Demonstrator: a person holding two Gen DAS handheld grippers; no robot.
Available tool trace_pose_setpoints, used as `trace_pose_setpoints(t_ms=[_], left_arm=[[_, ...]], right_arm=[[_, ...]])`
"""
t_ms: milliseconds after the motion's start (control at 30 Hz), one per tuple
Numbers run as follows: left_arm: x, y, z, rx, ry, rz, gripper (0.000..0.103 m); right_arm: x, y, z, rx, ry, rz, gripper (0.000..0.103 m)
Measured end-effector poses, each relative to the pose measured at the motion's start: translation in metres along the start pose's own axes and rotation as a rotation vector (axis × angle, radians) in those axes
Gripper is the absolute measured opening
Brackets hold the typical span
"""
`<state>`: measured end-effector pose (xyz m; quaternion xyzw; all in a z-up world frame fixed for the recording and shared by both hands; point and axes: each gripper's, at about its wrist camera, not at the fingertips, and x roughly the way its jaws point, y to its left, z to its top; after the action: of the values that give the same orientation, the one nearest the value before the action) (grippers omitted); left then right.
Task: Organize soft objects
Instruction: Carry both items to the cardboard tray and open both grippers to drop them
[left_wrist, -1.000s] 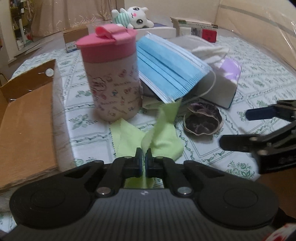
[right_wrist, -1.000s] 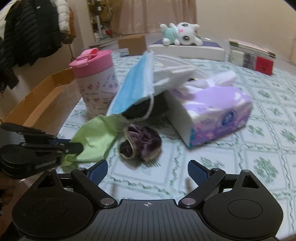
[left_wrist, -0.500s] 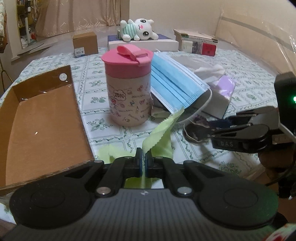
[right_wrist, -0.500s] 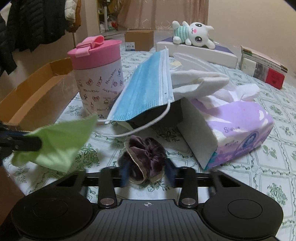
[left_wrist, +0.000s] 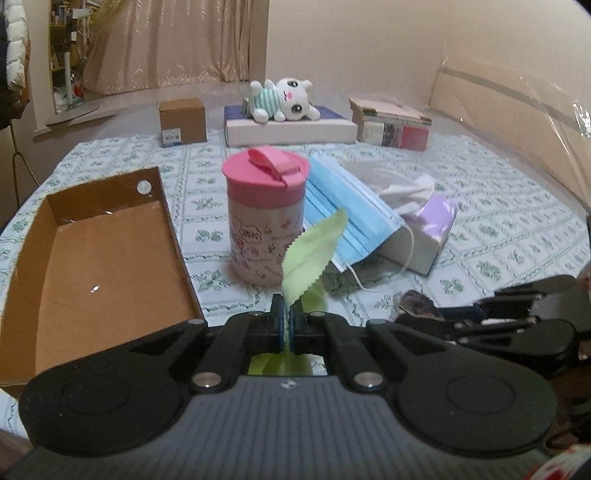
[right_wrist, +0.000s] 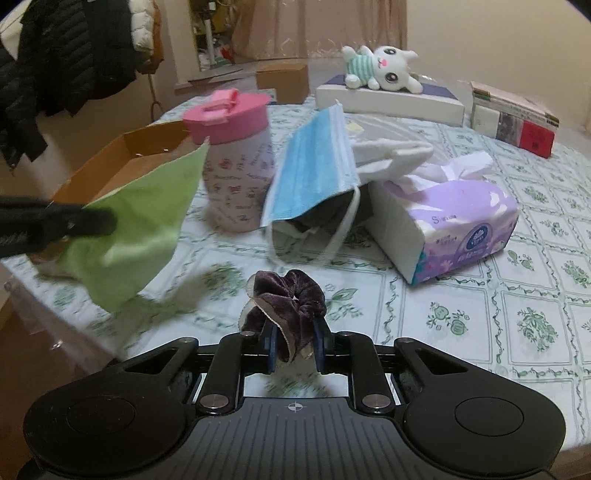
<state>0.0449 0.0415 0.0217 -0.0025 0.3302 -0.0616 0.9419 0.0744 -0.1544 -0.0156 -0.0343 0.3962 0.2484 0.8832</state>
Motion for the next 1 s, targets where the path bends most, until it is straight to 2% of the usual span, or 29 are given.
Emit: trace_pose_setpoints(t_ms=[233, 500, 800, 1000], left_arm=[[-0.027, 0.02, 0.01, -0.043, -0.051, 0.031, 0.002], [-0.047, 0.072, 0.028, -0.086, -0.1, 0.121, 0.002], [-0.038, 0.147, 0.045, -0.131, -0.105, 0.225, 0.002], [-0.015, 0.185, 0.05, -0.159, -0.091, 0.243, 0.002]], right_arm=[[-0.018, 0.024, 0.019, -0.061, -0.067, 0.051, 0.019], [-0.006, 0.068, 0.054, -0.172, -0.119, 0.152, 0.019], [0.045, 0.124, 0.096, -0.263, -0.125, 0.263, 0.019], [0.088, 0.153, 0.113, -0.29, -0.107, 0.299, 0.019]])
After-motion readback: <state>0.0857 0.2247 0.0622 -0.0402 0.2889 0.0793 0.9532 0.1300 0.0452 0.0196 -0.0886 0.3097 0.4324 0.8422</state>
